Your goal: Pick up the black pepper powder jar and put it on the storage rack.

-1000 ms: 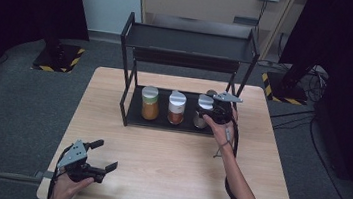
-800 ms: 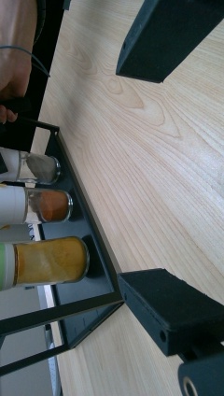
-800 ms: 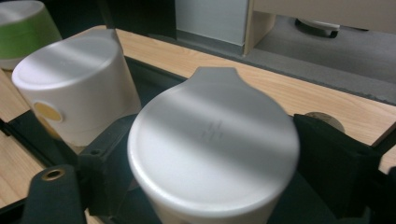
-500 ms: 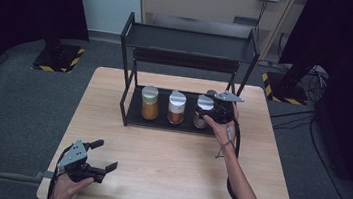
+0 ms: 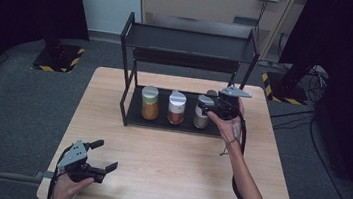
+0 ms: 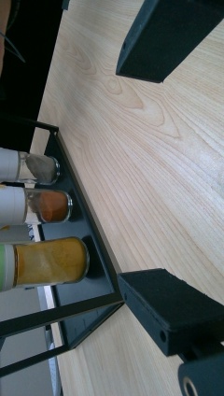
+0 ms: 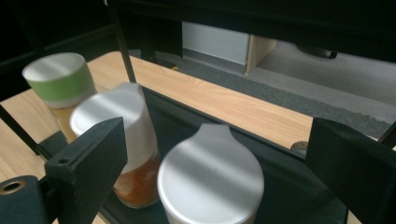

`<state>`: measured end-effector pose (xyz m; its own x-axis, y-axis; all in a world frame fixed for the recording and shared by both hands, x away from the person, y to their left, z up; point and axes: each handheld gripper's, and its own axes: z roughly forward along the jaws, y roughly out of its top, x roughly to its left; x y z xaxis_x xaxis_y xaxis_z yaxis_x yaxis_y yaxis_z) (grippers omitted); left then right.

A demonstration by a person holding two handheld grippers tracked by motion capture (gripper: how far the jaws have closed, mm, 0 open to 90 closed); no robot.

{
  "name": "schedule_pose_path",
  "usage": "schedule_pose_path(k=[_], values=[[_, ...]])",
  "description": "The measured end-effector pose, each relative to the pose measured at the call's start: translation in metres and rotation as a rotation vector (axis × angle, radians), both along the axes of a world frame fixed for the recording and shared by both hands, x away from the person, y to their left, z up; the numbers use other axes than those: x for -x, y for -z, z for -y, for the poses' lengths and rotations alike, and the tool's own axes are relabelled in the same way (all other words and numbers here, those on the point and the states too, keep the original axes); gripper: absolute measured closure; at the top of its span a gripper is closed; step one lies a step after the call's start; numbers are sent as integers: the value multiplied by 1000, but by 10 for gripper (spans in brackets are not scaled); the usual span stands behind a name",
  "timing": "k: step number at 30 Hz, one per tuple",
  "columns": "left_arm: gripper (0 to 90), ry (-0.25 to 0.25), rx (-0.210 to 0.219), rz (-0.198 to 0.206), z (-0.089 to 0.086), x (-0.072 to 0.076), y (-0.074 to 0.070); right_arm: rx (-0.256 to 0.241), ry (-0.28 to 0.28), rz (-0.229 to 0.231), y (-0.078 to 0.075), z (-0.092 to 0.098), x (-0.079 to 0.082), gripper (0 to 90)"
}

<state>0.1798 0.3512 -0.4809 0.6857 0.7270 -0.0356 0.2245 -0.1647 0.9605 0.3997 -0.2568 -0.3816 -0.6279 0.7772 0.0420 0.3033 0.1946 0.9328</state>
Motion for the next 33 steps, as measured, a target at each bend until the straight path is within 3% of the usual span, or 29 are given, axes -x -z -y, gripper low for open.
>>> schedule_pose_path(k=[17,33], values=[[16,1,-2,1,1,0,0,-8,-71,60,-35,11,27,59],[16,3,-2,-1,1,-1,0,-29,-165,95,-41,24,61,59]])
